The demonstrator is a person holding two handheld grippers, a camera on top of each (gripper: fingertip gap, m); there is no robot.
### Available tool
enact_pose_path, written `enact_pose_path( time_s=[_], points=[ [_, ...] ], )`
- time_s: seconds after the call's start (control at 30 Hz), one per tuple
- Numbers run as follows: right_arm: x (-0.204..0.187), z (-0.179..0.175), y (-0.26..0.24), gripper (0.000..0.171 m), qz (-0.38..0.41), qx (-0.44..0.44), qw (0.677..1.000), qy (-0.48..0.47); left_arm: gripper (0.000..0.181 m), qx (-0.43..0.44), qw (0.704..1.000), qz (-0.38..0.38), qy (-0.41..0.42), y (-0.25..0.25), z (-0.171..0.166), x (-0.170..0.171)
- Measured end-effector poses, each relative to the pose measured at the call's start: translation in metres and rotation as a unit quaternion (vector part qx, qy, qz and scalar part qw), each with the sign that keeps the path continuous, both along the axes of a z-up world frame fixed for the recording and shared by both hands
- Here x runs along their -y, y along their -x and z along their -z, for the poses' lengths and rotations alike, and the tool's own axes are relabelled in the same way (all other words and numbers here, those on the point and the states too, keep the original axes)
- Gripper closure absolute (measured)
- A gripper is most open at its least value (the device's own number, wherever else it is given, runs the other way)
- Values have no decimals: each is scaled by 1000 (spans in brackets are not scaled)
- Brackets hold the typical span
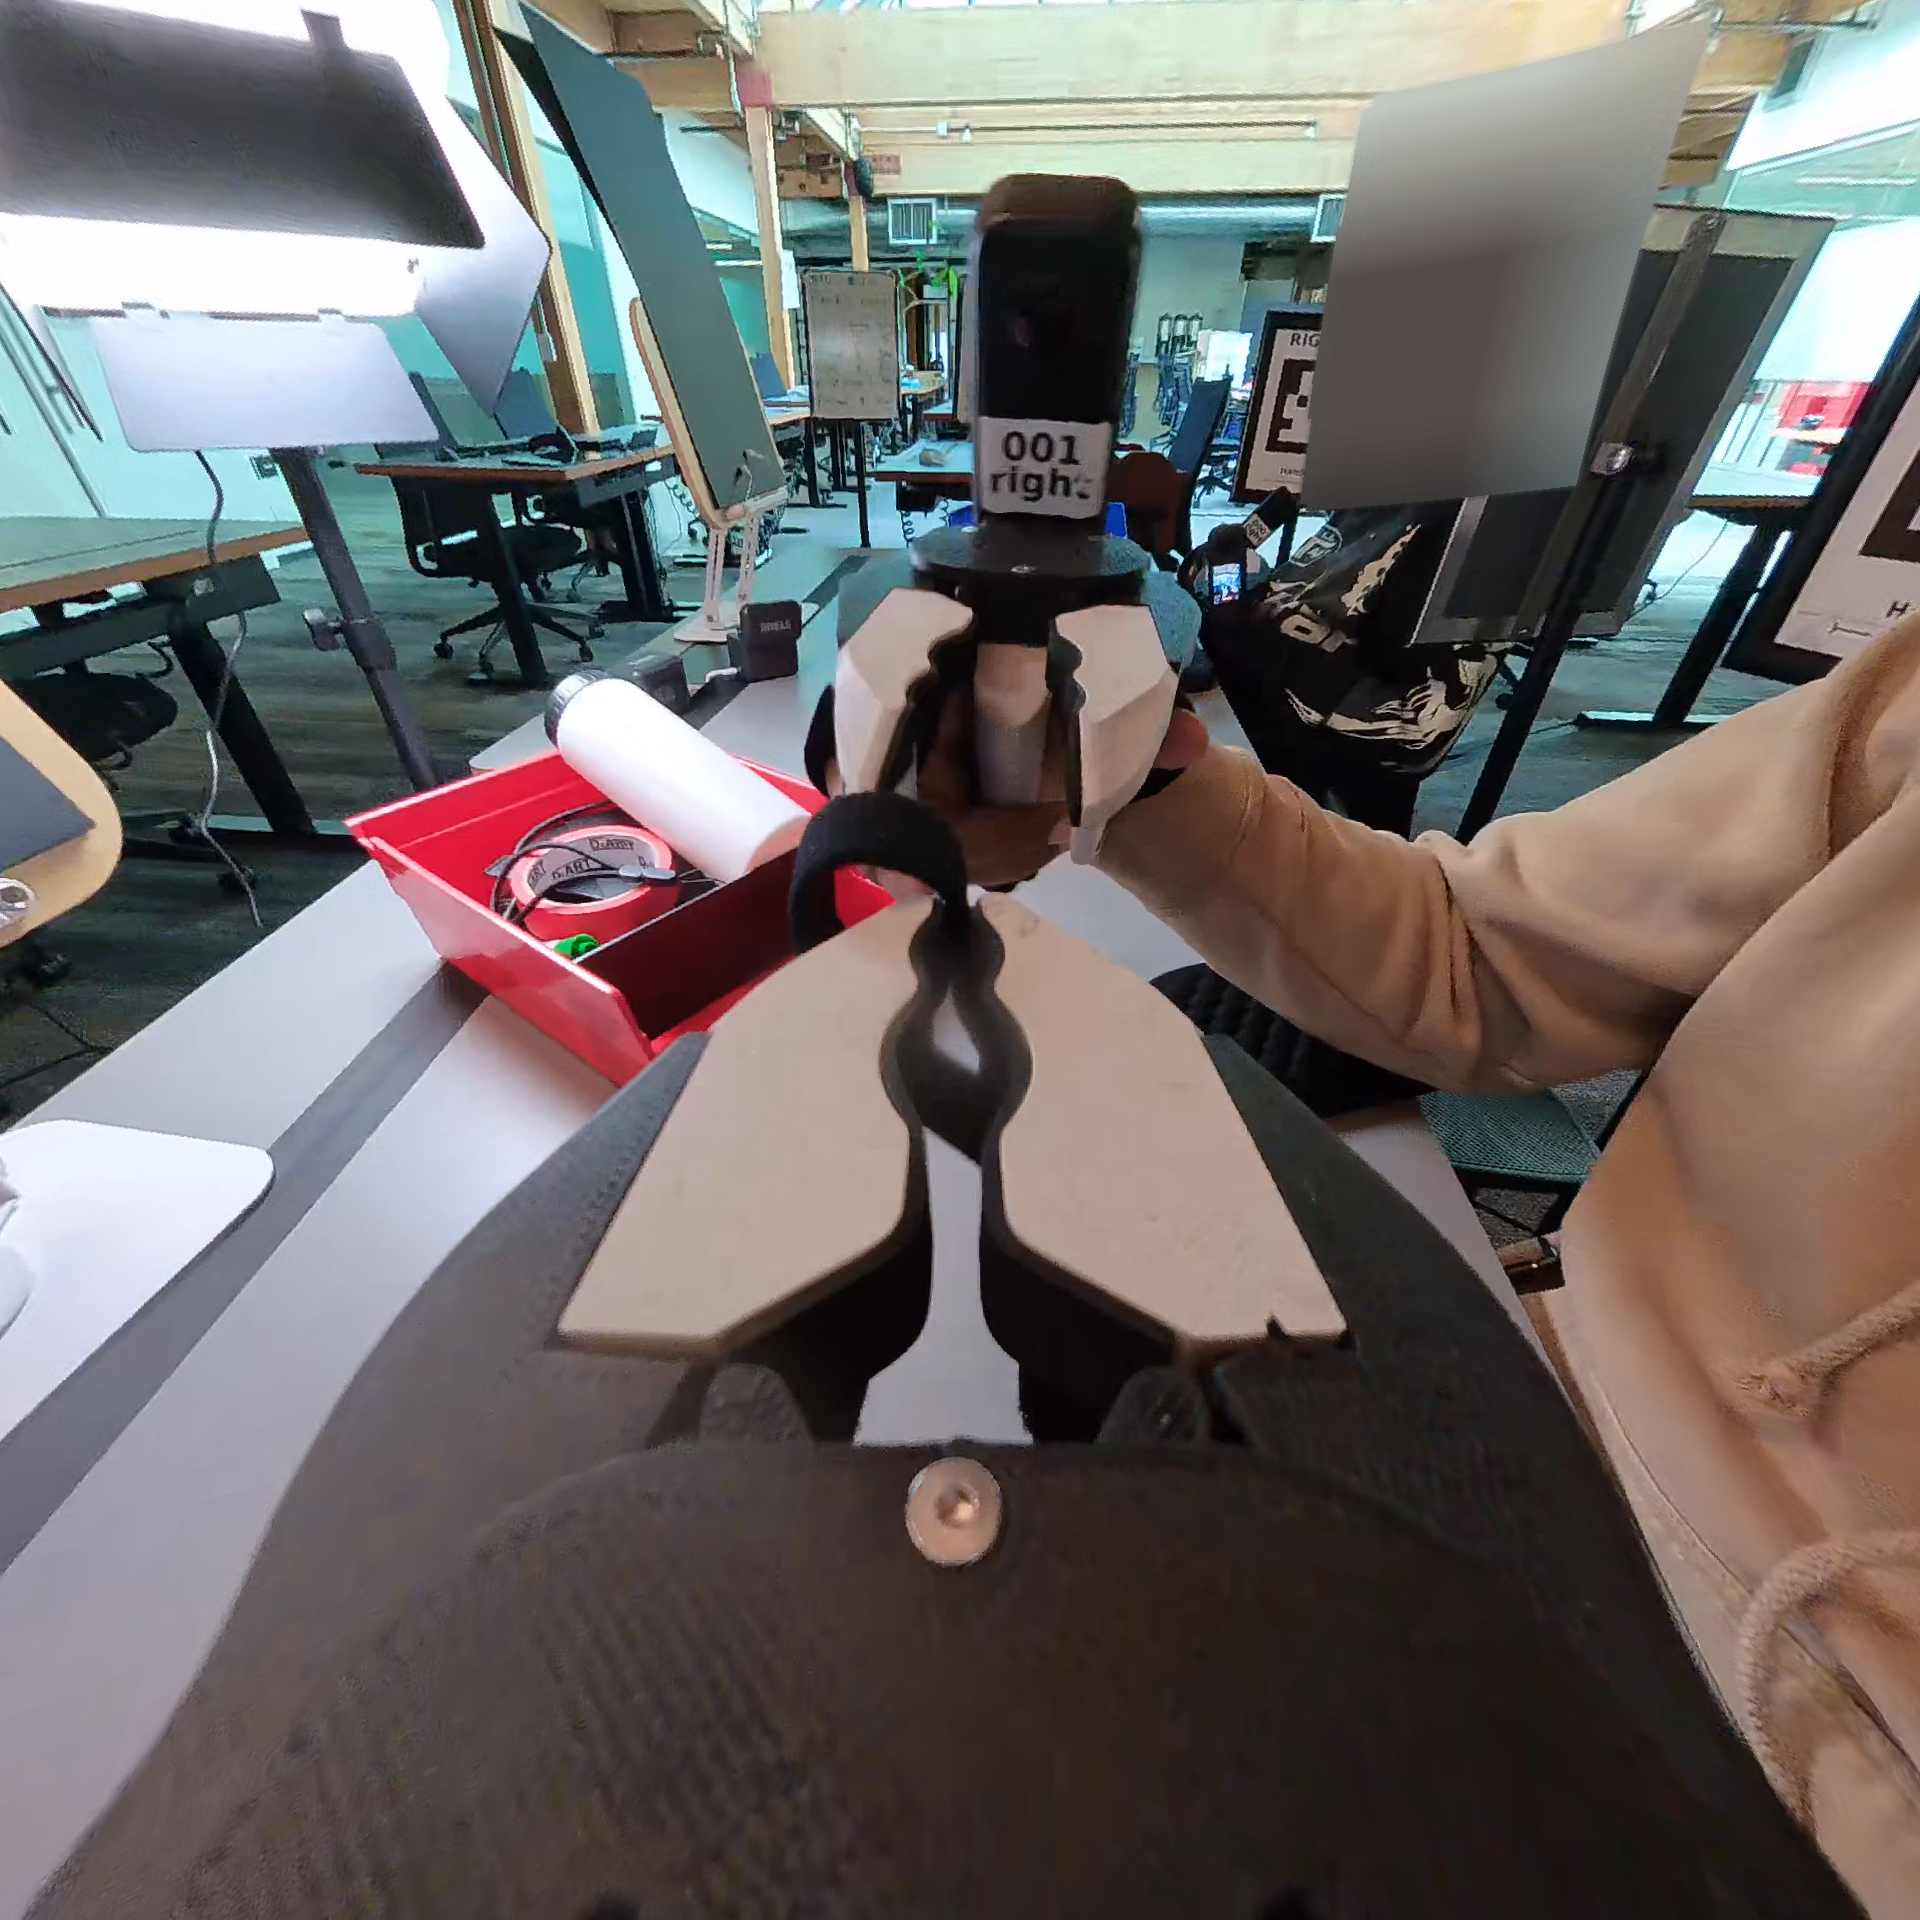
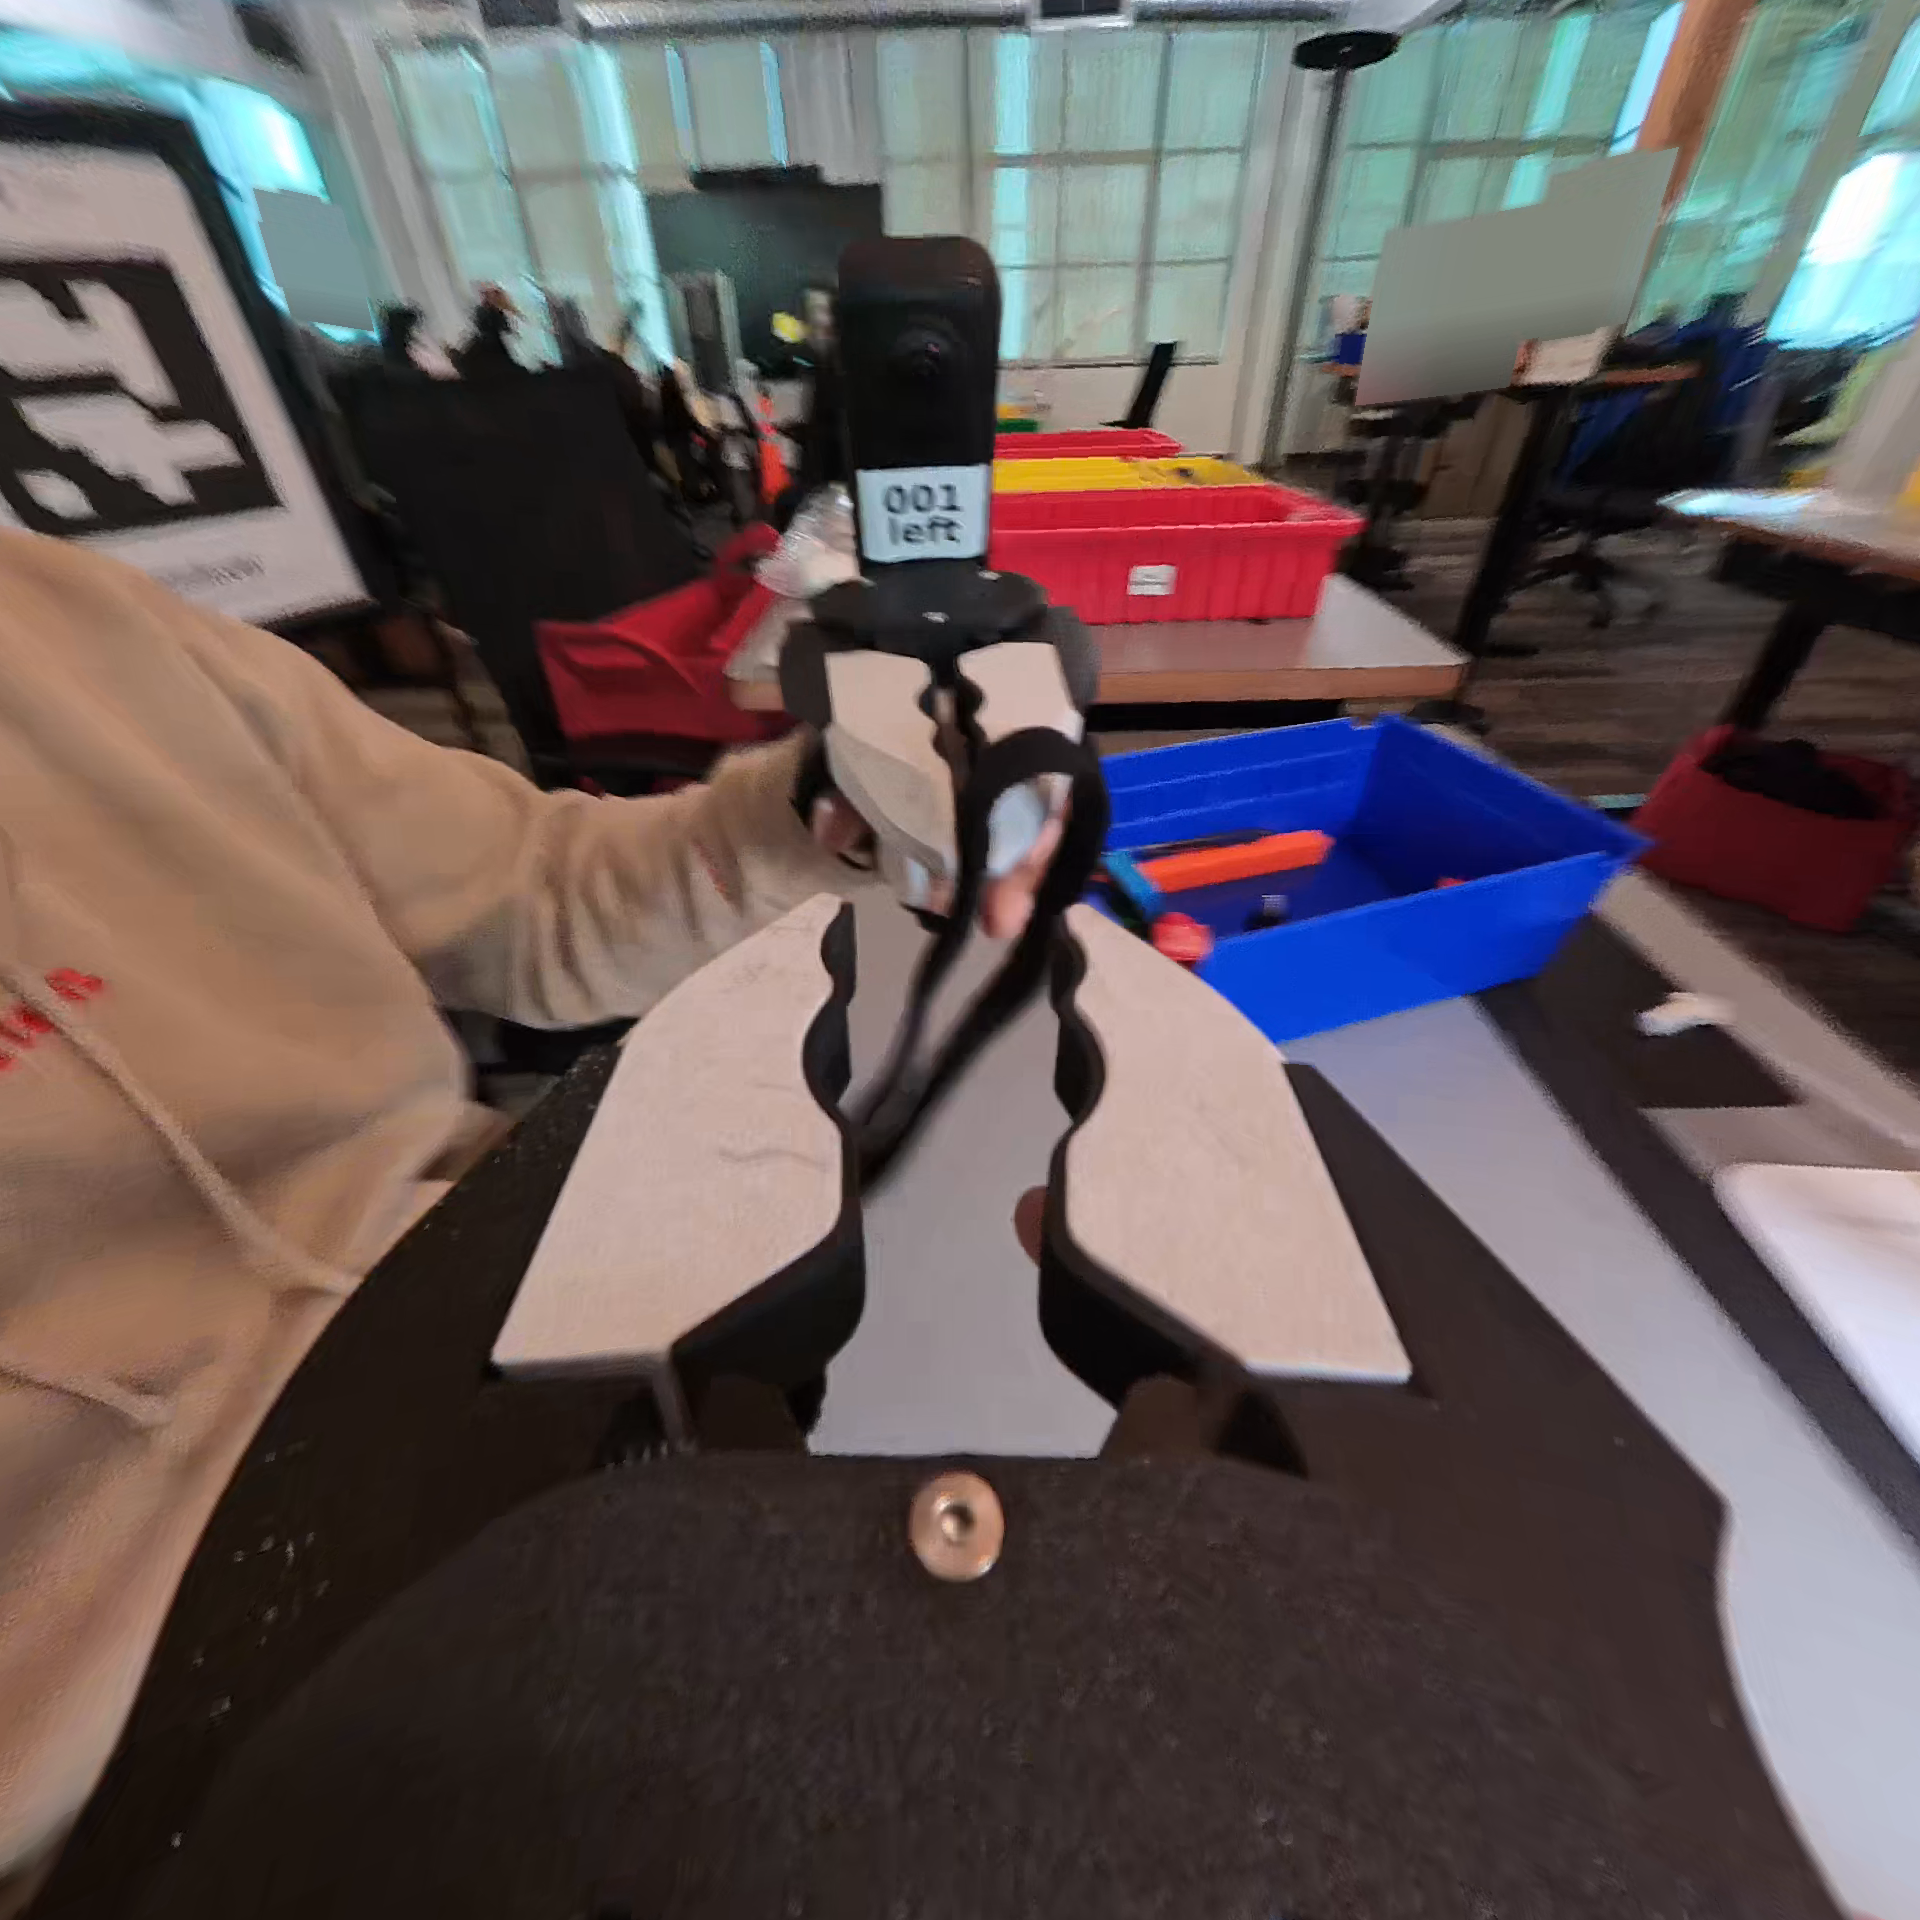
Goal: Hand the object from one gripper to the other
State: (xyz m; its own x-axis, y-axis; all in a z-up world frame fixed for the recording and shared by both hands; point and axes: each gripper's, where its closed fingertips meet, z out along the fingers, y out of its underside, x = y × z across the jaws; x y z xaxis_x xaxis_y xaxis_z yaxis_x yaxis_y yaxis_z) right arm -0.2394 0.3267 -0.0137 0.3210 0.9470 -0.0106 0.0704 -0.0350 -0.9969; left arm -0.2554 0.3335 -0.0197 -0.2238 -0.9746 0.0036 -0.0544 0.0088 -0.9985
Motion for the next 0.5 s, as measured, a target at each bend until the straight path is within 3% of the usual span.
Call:
enact_pose_path(
  time_s=[0.07,0.17,0.2,0.23,0.27,0.37,0.5],
  points=[
    [-1,0,-6,125,36,38,997,-58,179,12,1000,3,-1,2,-4,2],
    [-1,23,19,110,19,93,994,-49,178,16,1000,16,9,-5,-3,10],
    [-5,34,30,121,22,114,992,-50,178,15,1000,14,6,-7,-1,10],
    [-12,42,35,158,39,136,988,-62,177,19,1000,6,2,-7,-1,7],
    [-15,44,36,168,47,146,985,-75,167,30,1000,-3,4,-4,-5,2],
    [-19,25,11,167,78,130,985,-84,154,87,995,-12,52,19,-34,-12],
    [-69,2,-84,168,270,126,951,-87,157,101,992,-56,46,40,-48,-33]
  ],
)
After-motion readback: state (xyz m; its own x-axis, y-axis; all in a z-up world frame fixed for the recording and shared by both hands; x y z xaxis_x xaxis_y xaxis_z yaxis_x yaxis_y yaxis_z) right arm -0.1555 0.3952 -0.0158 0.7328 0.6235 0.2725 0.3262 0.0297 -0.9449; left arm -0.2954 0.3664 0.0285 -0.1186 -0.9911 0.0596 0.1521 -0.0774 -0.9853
